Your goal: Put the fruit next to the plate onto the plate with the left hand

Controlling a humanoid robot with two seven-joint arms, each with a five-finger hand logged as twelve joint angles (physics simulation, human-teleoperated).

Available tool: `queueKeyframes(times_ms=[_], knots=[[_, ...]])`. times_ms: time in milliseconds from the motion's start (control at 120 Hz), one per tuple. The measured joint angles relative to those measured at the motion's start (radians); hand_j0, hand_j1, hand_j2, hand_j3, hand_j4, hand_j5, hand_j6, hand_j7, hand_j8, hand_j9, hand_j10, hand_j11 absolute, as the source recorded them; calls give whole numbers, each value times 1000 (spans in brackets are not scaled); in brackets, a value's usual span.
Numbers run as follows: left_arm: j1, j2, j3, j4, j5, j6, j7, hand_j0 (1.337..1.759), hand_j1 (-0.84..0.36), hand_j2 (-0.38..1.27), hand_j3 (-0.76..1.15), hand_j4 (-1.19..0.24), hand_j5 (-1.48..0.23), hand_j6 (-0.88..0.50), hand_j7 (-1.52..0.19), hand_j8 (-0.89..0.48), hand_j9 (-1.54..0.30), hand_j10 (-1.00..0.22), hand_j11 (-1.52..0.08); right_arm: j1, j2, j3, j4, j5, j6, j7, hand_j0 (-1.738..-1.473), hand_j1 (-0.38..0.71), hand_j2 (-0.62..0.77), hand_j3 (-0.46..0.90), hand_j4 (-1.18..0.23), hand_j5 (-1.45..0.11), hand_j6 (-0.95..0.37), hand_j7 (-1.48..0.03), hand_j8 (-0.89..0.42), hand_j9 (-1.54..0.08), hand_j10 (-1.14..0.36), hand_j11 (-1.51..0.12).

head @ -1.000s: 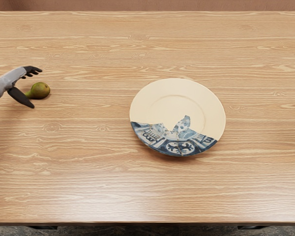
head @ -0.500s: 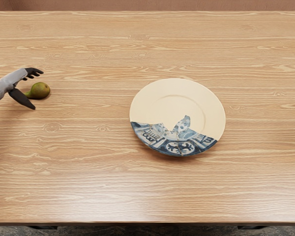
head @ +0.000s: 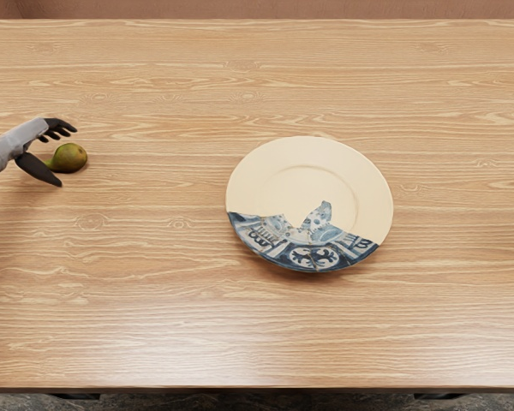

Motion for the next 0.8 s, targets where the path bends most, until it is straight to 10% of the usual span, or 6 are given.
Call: queueKeyframes(times_ms=[800], knots=[[-11,-6,17,-2,-1,-26,3,1658,-94,77,0,-374,-483,-375,-483,-374,-483,-373,-483,0,0,1,-3,0,0,0,-1658,-317,-5,0,-26,-34,-26,-34,-26,-34,-26,-34]])
